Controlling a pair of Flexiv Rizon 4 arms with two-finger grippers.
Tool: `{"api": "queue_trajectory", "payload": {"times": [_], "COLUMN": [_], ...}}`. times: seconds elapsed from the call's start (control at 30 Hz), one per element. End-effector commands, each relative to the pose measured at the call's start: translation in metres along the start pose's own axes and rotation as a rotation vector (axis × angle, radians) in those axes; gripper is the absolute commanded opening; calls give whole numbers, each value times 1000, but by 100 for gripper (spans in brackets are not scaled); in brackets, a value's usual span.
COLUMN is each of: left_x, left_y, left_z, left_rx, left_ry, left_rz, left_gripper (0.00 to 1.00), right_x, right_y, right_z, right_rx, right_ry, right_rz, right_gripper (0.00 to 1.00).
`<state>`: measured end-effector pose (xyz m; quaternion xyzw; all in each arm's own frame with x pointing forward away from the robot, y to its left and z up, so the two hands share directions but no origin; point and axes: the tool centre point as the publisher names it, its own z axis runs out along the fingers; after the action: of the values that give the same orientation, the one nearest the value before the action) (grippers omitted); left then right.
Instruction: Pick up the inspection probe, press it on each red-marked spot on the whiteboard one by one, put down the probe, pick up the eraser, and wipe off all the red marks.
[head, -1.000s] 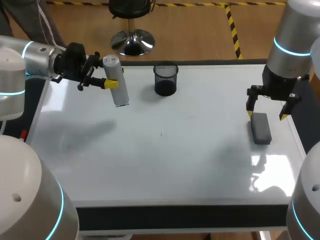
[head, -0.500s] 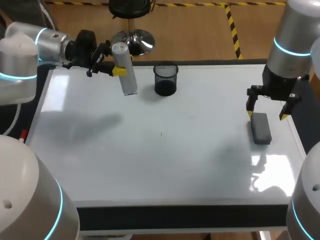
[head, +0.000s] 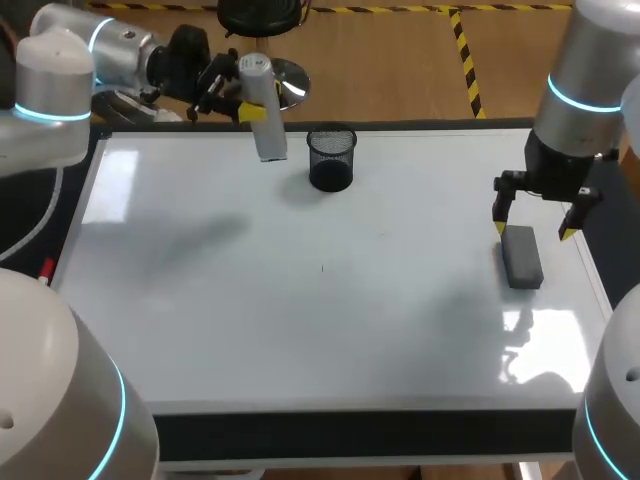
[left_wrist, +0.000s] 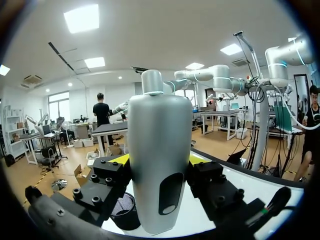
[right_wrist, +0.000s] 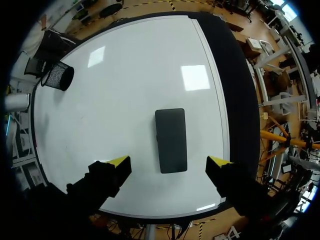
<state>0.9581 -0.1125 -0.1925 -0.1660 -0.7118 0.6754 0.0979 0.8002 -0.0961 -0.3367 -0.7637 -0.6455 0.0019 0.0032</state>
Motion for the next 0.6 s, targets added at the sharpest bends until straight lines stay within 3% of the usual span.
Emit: {"api": "queue_trajectory", "payload": {"times": [0.03, 0.6], "left_x": [-14, -59], "left_y": [-3, -8], "left_z": [3, 23], "left_rx": [-1, 1], "left_ry": [91, 176], "left_rz": [1, 10], "left_gripper": [0, 0], "right_x": [-1, -1], "right_y": [-1, -1], "right_z": [-1, -1], "right_rx": [-1, -1], "right_ry": [1, 1], "right_rz": [0, 0], "right_gripper": [100, 100]}}
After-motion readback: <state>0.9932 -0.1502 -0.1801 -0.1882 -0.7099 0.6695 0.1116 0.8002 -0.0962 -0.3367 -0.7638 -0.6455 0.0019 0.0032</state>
